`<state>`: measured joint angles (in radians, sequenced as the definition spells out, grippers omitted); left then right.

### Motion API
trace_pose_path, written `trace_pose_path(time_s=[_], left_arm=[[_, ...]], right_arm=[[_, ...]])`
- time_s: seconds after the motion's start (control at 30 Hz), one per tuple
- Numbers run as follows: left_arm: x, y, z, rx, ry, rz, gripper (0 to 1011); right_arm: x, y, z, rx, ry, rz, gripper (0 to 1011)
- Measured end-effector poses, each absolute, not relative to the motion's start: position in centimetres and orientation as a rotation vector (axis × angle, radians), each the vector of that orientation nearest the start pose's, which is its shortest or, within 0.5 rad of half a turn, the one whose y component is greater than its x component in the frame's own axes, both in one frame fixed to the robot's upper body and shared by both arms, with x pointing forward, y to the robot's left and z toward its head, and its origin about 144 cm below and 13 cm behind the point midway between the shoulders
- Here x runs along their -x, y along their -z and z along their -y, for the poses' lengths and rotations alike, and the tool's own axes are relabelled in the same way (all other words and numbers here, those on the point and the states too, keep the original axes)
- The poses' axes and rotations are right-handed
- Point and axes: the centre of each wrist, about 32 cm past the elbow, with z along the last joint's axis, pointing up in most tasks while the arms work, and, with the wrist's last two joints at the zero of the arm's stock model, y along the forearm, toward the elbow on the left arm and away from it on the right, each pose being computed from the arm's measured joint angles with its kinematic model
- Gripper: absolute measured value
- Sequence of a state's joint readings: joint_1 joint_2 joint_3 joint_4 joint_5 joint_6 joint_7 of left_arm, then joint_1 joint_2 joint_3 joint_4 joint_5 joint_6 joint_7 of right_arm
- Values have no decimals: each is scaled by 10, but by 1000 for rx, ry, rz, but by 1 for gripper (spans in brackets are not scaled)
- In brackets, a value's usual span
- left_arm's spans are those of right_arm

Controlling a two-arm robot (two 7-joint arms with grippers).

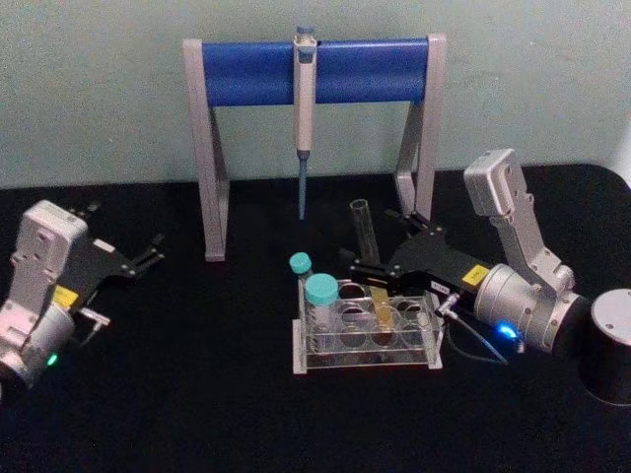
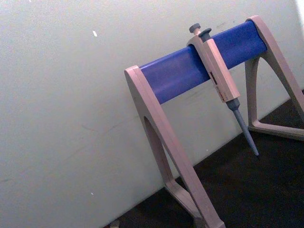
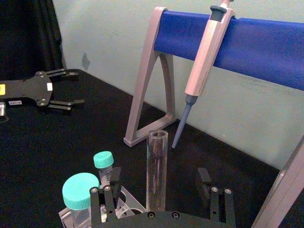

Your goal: Pick up the test tube from the test tube rack, shake it, then place it back into the test tube rack.

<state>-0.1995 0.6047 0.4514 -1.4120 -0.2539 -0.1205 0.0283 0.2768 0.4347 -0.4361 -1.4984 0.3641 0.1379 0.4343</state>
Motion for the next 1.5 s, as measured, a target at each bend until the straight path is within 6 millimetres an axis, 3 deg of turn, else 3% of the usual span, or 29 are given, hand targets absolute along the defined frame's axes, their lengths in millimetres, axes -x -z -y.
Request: trace_pose_path(time_s=[0.3, 0.47, 1.2, 1.5], left_arm=[[-489, -1140, -310, -304, -1248, 285, 1002], [-489, -1140, -310, -304, -1248, 285, 1001], [-489, -1140, -310, -304, -1248, 285, 1001], [-489, -1140, -310, -304, -1248, 285, 1001]], right_arm=[[-512, -1184, 238, 192, 786, 4, 1000], [-512, -1184, 238, 192, 786, 4, 924], [-511, -1184, 238, 192, 786, 5, 233], [-511, -1184, 238, 192, 786, 5, 216]])
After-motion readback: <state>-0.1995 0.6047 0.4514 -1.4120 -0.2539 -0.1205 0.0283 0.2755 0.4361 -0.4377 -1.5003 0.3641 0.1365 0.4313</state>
